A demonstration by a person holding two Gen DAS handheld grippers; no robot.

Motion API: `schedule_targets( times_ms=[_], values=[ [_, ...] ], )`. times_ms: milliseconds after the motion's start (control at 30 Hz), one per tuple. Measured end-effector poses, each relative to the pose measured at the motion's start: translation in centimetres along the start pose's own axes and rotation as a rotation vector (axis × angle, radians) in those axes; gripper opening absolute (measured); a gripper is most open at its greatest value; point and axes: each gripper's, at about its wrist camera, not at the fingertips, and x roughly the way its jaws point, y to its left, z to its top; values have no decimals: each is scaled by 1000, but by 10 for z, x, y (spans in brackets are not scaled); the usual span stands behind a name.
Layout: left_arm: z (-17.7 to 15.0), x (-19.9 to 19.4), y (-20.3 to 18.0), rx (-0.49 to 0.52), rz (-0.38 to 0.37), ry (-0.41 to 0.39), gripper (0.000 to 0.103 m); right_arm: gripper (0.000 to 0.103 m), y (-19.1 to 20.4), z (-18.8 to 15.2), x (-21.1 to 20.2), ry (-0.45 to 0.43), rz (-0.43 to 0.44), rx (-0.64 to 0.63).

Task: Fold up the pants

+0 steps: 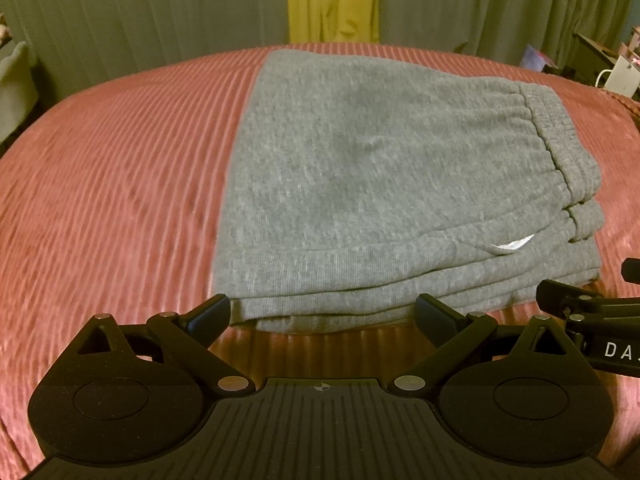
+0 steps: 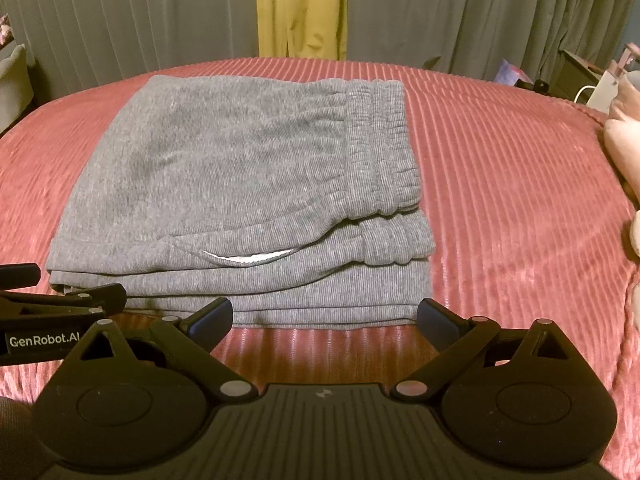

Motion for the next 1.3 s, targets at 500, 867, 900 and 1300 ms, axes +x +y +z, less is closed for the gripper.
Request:
schedule_targets(
  times_ms=[500,867,900,1300],
  values=[
    [0,-2,-2,7,-5,2,101,99,-1,0,1,3,2,3],
    [0,-1,-4,0,-9,17,101,99,-1,-1,2,5,1,2],
    [0,0,-4,1,-7,19,101,99,-1,-1,2,6,0,2],
    [0,3,-3,-5,-9,31,101,99,-1,-2,5,19,5,2]
  ],
)
